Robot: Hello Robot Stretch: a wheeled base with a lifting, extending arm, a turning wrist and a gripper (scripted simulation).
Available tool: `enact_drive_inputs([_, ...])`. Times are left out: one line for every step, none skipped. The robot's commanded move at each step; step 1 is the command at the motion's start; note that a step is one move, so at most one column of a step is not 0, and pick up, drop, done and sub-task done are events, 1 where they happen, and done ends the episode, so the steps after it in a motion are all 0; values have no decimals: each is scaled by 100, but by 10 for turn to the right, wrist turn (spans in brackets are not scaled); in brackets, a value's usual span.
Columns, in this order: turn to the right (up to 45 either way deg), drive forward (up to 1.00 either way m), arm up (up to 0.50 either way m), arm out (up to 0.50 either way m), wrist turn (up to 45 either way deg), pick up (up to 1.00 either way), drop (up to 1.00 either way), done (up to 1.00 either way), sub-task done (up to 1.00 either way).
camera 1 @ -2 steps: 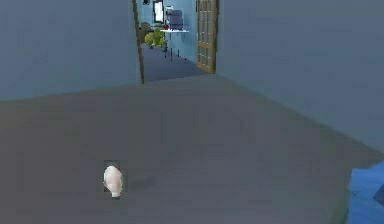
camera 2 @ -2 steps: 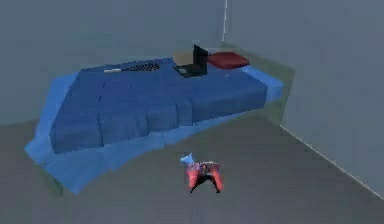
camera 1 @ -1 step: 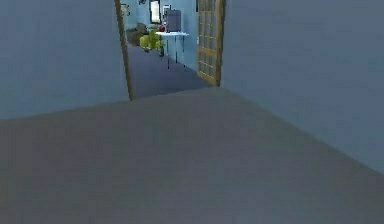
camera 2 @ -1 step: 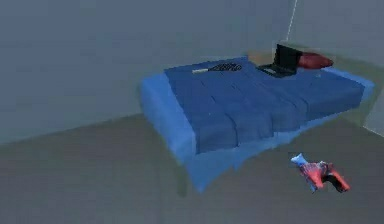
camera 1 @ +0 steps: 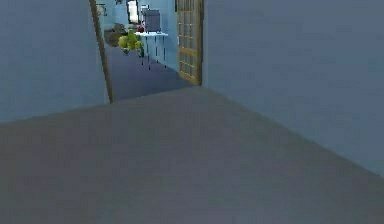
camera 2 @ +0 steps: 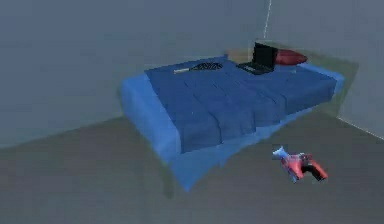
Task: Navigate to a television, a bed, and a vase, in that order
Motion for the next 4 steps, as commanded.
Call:
enact_drive_inputs([0,30,0,0,0,0,0,0,0])
enact_drive_inputs([-120,0,0,0,0,0,0,0,0])
enact_drive_inputs([0,100,0,0,0,0,0,0,0])
enact_drive_inputs([0,100,0,0,0,0,0,0,0])
